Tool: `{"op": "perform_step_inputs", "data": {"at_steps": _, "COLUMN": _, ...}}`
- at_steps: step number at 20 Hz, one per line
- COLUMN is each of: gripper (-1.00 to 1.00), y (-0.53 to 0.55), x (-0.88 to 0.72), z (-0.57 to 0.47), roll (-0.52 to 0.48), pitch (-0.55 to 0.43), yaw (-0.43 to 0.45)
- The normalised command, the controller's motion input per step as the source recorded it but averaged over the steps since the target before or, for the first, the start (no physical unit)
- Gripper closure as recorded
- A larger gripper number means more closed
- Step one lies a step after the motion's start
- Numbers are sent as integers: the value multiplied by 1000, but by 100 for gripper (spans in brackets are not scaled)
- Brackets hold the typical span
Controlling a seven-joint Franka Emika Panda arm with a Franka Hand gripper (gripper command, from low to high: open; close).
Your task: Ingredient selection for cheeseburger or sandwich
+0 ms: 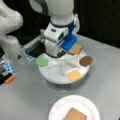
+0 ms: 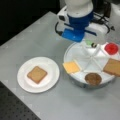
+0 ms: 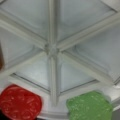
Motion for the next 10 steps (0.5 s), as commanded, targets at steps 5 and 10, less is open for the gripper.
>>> {"op": "perform_step_inputs", "data": {"at_steps": 5, "gripper": -100, "y": 158, "x": -258, "z": -258, "roll": -201, "pitch": -227, "yaw": -44}}
{"op": "perform_step_inputs", "data": {"at_steps": 10, "gripper": -100, "y": 157, "x": -270, "z": -260, "roll": -191, "pitch": -229, "yaw": 19}}
